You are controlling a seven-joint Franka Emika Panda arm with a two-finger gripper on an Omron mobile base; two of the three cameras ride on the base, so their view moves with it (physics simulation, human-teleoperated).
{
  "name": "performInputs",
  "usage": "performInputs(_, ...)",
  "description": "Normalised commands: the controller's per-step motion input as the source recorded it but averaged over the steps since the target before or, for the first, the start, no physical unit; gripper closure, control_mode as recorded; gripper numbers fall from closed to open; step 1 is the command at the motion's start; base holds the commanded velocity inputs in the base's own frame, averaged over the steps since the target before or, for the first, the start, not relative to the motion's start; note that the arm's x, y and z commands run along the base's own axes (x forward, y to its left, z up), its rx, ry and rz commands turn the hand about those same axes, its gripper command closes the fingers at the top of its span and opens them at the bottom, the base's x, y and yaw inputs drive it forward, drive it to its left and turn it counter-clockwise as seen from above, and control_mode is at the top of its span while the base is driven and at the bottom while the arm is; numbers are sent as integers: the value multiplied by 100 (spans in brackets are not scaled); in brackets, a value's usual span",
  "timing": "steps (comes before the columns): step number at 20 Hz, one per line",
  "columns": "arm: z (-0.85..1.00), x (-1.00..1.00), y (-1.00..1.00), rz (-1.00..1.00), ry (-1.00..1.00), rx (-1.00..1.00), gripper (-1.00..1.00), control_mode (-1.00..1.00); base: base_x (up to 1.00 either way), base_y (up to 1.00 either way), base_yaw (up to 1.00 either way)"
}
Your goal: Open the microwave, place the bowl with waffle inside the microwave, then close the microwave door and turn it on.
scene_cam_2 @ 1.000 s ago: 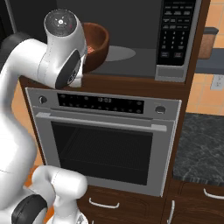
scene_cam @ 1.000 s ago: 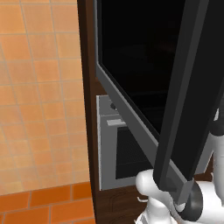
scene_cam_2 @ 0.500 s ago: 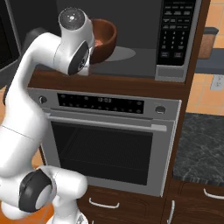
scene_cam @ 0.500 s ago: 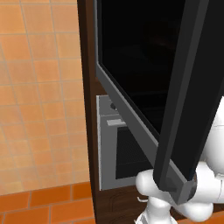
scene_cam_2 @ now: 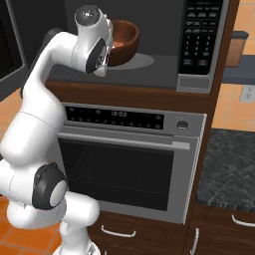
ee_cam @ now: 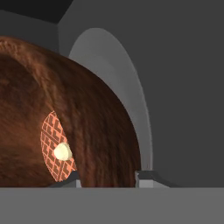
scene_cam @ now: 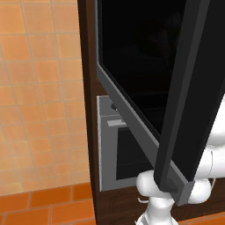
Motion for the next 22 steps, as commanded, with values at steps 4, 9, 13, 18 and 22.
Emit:
performInputs(4,9,63,0,-5,10,0,100,-100,0,0,0)
performInputs(9,16,61,0,-2,17,0,100,-100,0,0,0)
performInputs(13,0,56,0,0,20,0,100,-100,0,0,0)
performInputs(18,-31,18,0,0,9,0,100,-100,0,0,0)
performInputs(22,-55,11,0,0,4,0,100,-100,0,0,0)
